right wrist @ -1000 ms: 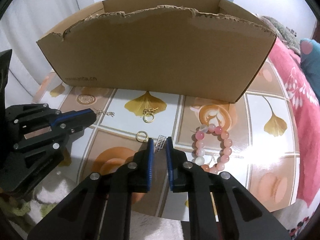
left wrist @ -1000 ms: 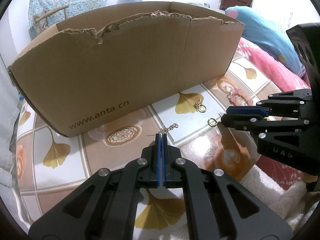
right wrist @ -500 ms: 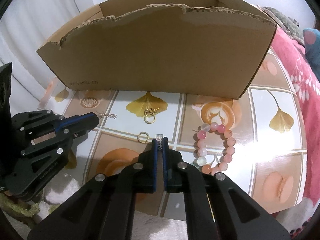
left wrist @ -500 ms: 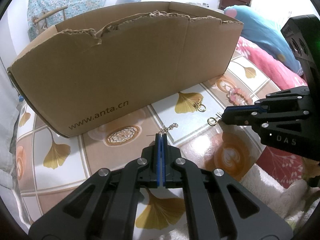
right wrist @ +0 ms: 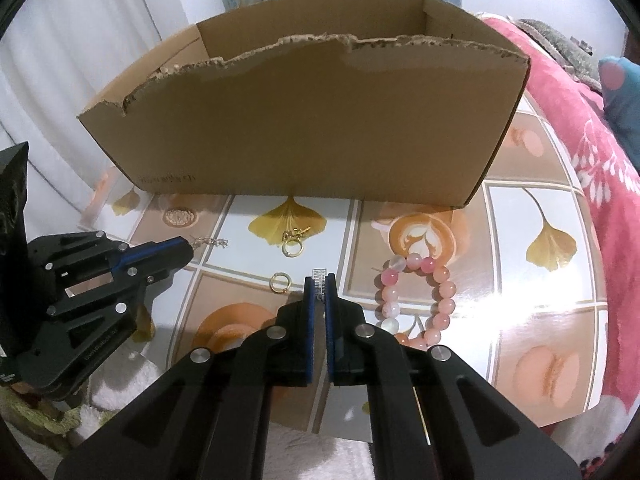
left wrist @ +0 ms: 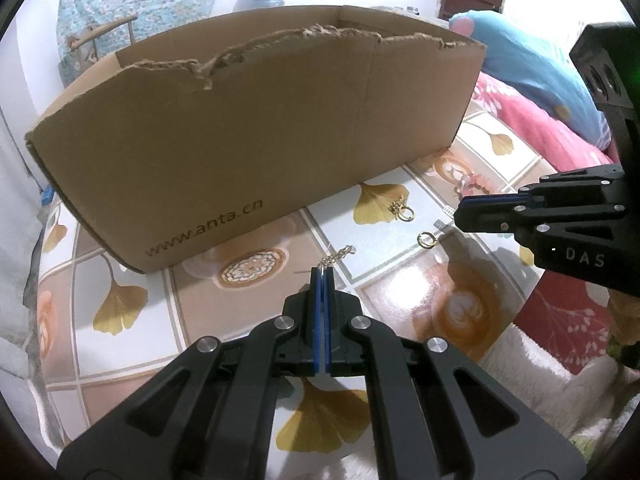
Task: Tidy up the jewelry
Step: 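Lift both held earrings and carry them over the box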
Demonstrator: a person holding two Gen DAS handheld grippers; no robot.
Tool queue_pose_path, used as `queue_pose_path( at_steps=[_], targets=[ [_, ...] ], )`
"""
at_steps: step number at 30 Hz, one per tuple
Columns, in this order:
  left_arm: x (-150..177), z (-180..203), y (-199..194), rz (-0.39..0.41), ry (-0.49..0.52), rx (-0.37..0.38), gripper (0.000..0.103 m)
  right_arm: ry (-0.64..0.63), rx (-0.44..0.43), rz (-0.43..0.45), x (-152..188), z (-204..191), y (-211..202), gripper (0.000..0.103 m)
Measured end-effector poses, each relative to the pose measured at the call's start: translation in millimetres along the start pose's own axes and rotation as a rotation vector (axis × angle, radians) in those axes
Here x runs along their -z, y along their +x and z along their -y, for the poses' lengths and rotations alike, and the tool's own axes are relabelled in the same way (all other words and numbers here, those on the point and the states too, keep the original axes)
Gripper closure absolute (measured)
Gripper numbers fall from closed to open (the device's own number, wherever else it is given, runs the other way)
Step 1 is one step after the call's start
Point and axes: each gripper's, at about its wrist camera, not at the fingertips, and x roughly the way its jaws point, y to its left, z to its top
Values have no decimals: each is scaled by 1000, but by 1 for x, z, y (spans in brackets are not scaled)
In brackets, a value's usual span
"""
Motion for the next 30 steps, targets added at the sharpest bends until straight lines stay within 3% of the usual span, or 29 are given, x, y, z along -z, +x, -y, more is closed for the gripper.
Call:
queue_pose_path(
  at_steps=[11,16,25,27,30],
  targets=[
    [-7,4,-37,97,15,-26,103,-43,9,108,9,-7,-47,98],
    [-21,7,-68,196,48,-26,103,-88,-5,190,-1,-16,-67,98],
    [-70,-5,-117,397,127,-99,103,-185,-147,385,-67,-25,-113,98],
    [-86,-13,-117,397,126,-80,102,-192,-183,376,-92,-23,-113,98],
    [-110,-29,-101,323,102,-30,102,-195,-232,285,-129,-16,-95,98]
  ],
)
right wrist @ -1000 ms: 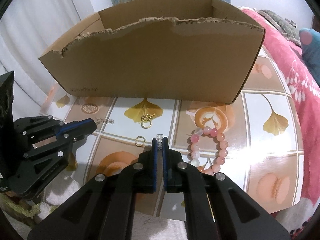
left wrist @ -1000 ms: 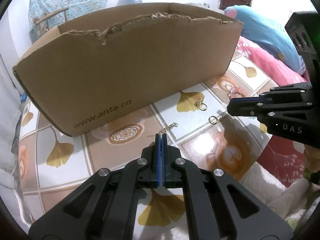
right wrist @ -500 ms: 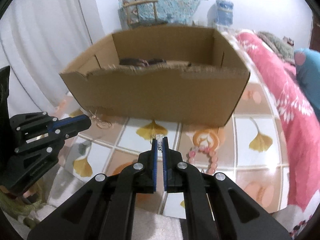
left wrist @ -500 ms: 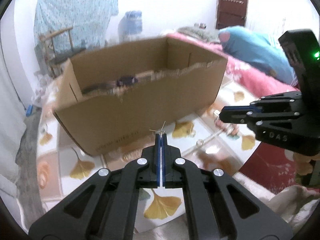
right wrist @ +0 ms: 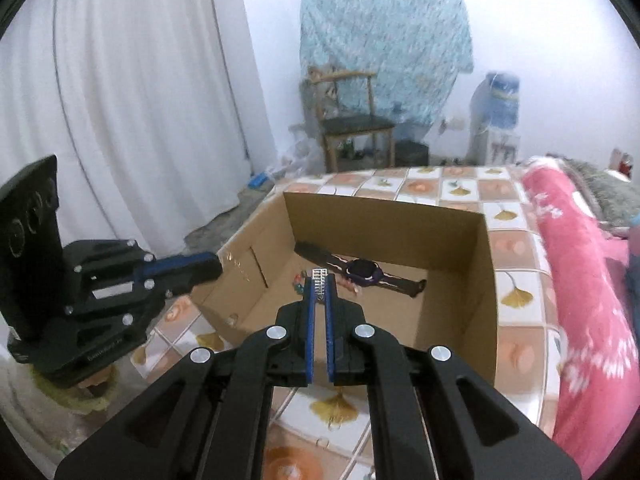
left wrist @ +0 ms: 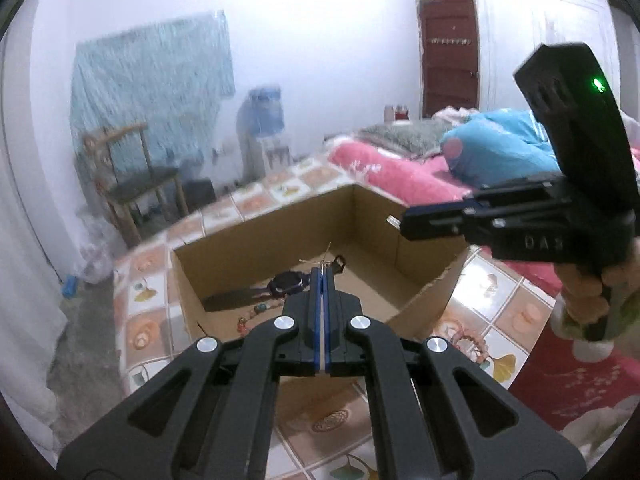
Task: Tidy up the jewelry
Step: 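Lift both held earrings and carry them over the box, then open the right gripper over the box while the left gripper opens to drop its earring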
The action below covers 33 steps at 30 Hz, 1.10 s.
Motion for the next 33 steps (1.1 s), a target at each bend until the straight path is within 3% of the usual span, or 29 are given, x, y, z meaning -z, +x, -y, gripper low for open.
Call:
queue_pose_path(
  at_steps=[4,8,13,17,23,27,31,33],
  targets=[
    [-6,-23,38,-160,-18,83,102,68,-80,-184,-20,22,49,98],
    [0,-30,83,-343,38,127,102,139,-101,-384,-29,48,105,98],
    [6,-38,121,-513,18,207,102,186,-77,-528,-17,60,142,98],
    [12,-33,137,-609,52,209,102,193,-61,-590,-10,63,156,98],
    [13,-34,144,-650,81,190,100,219,-56,-622,-11,70,174,98],
    [11,-40,142,-641,51,183,86,219,-52,-627,-11,70,180,97],
    [7,-46,136,-618,43,166,85,200,-33,-591,-15,68,172,80],
    [4,-49,130,-596,34,155,85,183,-35,-550,-21,67,164,77]
  ],
)
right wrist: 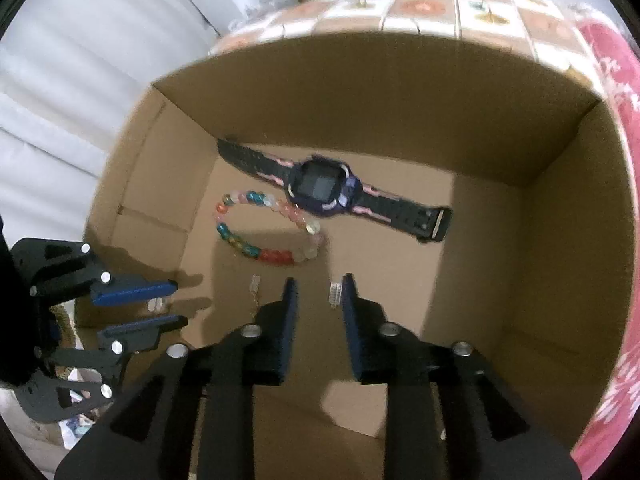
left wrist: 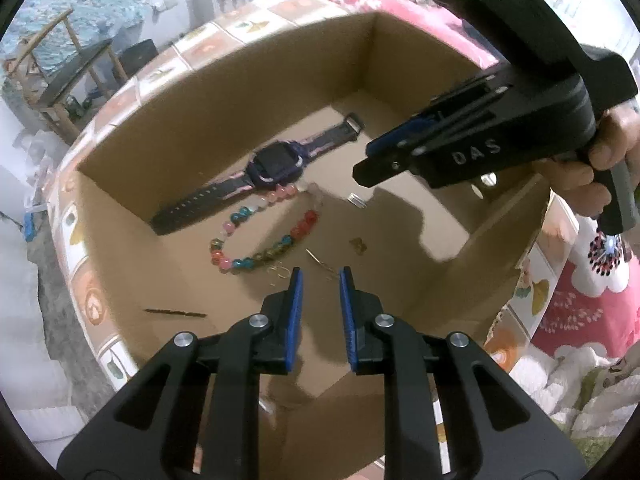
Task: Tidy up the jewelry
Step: 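Open the right gripper over the box while the left gripper opens to drop its earring, then withdraw both tools from the box toward the remaining gold earrings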
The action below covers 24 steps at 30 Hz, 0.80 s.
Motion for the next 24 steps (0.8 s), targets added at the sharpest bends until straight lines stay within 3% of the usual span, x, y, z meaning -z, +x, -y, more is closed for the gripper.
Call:
queue_pose_path(
  at_steps=[6,10,13,18,24],
  targets=[
    [9,1,-40,134,-30,-33,81,-20,-23,171,15,-5,-59,75],
    [32,15,-86,304,-39,-45,72,-72,-52,351,60,-14,-121,67],
    [61,25,-112,422,-65,-19,65,-89,-59,420,94,-18,-145,66],
    [105,44,-119,519,-118,33,62,-44,-52,436,150,-18,-140,66],
    [137,70,-76,488,-184,117,62,88,-36,357,195,2,-91,66]
  ],
)
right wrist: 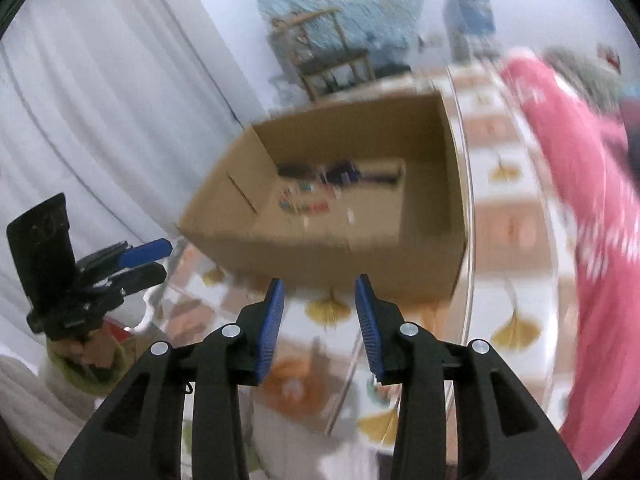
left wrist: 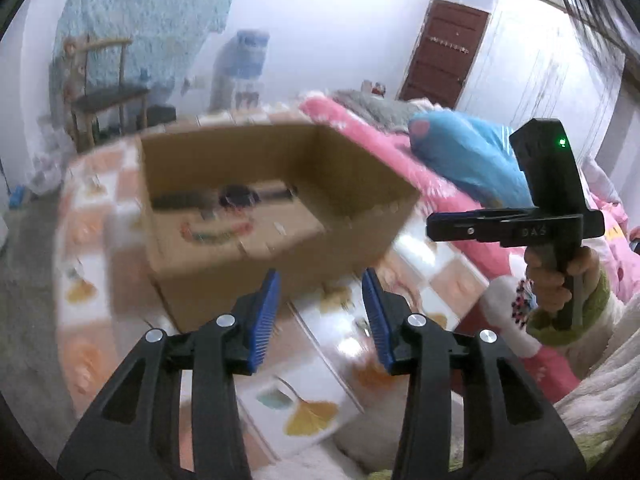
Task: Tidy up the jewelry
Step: 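Withdraw both tools from the box toward the remaining gold earrings, then lower the left gripper onto the small gold ring earring and close it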
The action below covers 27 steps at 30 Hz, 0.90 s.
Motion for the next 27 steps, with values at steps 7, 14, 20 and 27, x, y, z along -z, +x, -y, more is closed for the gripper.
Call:
queue_pose_path(
  at_steps=[7,14,20,27],
  targets=[
    [37,30,60,-86,-12,34,63,116,22,-34,23,18,25,66],
    [50,52,99,-121,59,-18,66,101,54,-20,37,17,42,67],
    [52,56,121,-178,97,-75,80,92,55,-11,39,21,50,67],
    [51,63,125,-185,163,-122,86,96,42,-6,41,25,53,67]
  ],
)
